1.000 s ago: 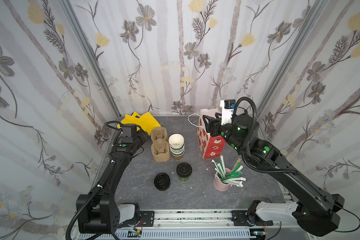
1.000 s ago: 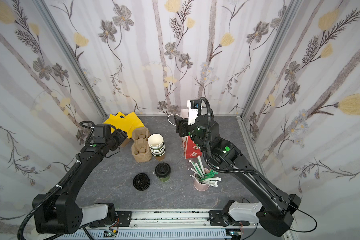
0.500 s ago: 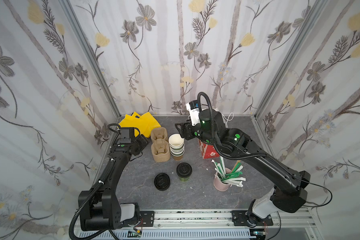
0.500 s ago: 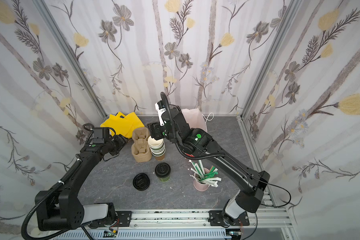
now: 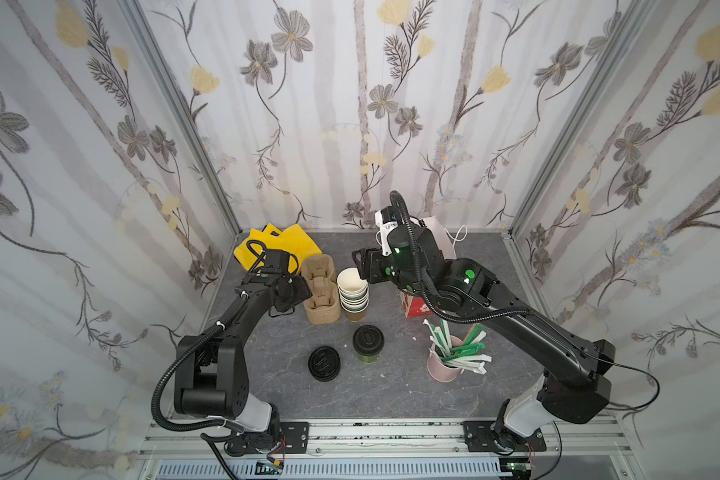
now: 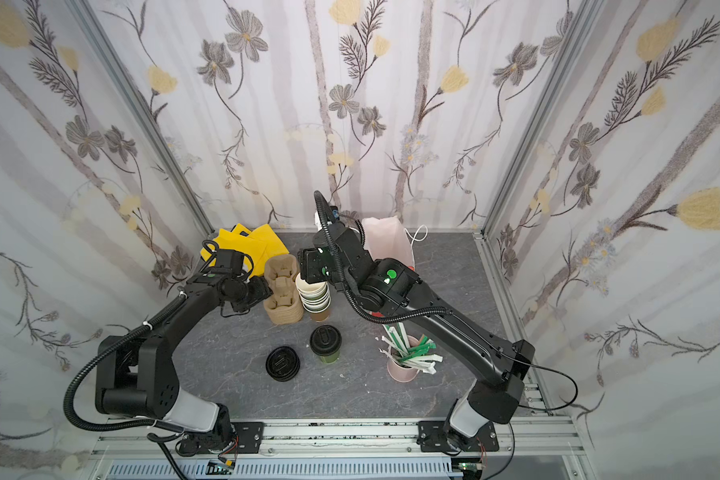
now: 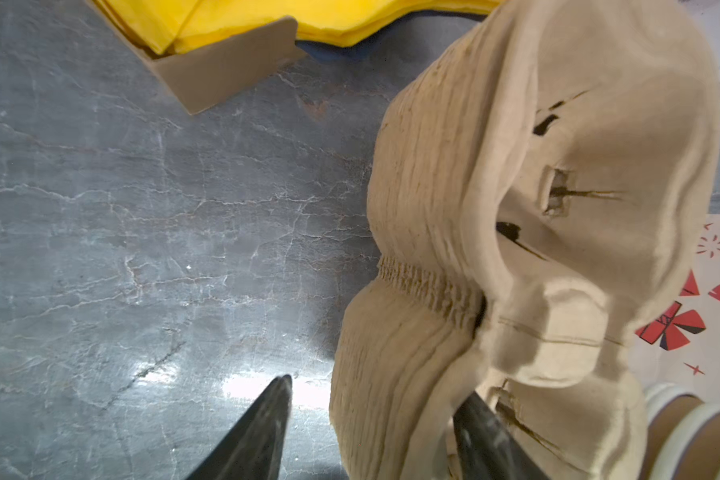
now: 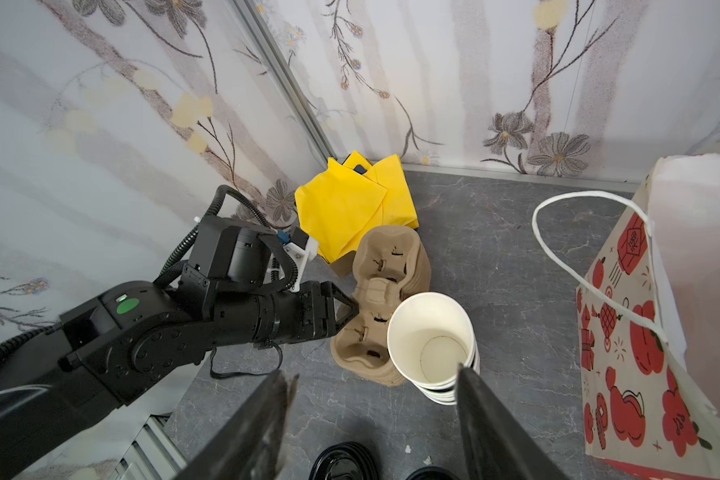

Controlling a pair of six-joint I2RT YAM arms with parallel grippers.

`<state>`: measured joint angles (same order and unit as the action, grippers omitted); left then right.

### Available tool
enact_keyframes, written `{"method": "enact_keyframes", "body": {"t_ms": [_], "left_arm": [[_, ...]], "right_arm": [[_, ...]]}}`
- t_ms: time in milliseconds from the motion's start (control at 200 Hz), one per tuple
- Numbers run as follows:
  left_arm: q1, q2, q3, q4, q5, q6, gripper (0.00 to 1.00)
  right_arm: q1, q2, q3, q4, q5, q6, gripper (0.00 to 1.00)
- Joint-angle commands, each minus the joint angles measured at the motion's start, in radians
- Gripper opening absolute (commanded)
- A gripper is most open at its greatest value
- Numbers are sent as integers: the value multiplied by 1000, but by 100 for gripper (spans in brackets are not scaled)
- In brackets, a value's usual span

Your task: Pack the takeout coffee

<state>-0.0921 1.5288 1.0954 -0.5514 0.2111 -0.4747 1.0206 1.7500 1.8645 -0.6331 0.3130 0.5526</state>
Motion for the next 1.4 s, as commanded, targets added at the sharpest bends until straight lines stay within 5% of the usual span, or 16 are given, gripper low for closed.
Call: {"method": "enact_keyframes", "body": {"t_ms": [0,495,799,1189,1394], "left_arm": [[-3,22,38,-9,-55,39,59],[-26,10,-17,-19,-65,45,38],[-45,-118,-116,-35,-129,-89,33],[-163,-266,-242,-30,-176,-323,33],[-177,-358,-261,-34,-191,-364,43]], "right_arm": [[19,8,5,-23,46,46,65],[42,-3,2,-24,74,39,65],[41,3,2,-23,59,-1,66],[38,-25,-41,-13,45,-33,66],[33,-62,-95,17,32,-36,66]]}}
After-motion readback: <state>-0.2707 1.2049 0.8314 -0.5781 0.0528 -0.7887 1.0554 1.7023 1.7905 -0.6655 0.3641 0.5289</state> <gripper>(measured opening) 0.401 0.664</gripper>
